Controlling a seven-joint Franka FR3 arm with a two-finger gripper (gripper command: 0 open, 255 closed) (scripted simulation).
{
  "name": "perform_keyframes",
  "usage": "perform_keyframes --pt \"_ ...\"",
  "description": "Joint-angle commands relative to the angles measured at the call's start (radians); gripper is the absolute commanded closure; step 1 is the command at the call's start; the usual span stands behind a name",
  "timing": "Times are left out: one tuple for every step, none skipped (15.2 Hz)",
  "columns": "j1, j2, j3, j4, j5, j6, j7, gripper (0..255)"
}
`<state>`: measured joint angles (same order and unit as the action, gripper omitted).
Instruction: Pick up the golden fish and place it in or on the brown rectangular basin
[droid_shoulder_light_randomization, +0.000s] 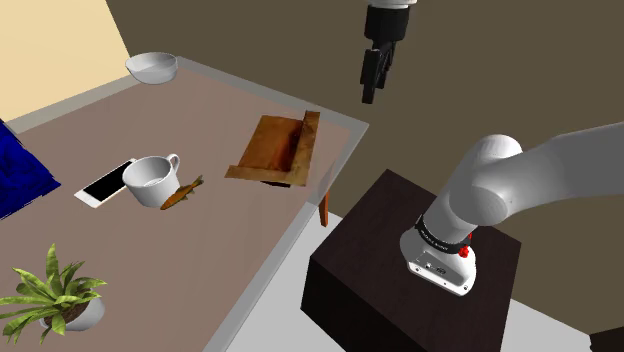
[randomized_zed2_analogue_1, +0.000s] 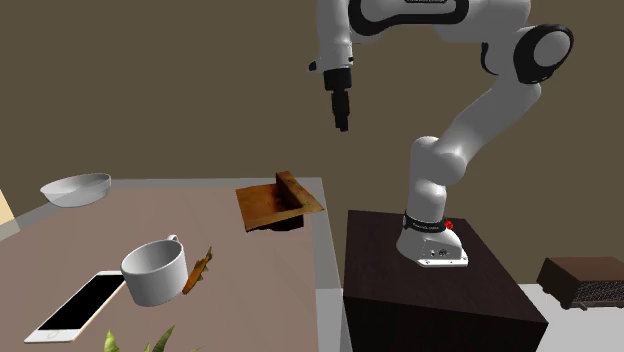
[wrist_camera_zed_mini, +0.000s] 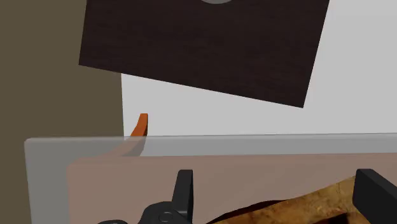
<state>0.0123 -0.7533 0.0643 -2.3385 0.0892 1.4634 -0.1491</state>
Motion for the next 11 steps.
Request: perform_keyframes --pt "0.000 0.000 0.000 0.000 0.000 0.000 0.000 0" --pt "0.010 0.028 0.002 -0.001 -0.004 0.034 -0.026 0" --pt "0.021 0.056 0.005 0.000 -0.009 0.068 -0.051 0" --pt "0.031 0.085 0.007 0.002 -0.013 0.101 -0.076 0" --pt "0.041 0.115 0.011 0.005 -0.017 0.133 -0.101 0" --pt "0.050 0.145 0.014 0.009 -0.021 0.165 -0.125 0" --pt "0.060 0.175 0.017 0.014 -0.025 0.196 -0.148 0" --pt "0.069 0.205 0.021 0.020 -0.029 0.226 -0.171 0" --pt "0.078 0.236 0.026 0.028 -0.032 0.256 -0.194 0" --pt "0.087 0.267 0.031 0.036 -0.036 0.284 -0.217 0" --pt "0.096 0.298 0.036 0.045 -0.040 0.312 -0.238 0"
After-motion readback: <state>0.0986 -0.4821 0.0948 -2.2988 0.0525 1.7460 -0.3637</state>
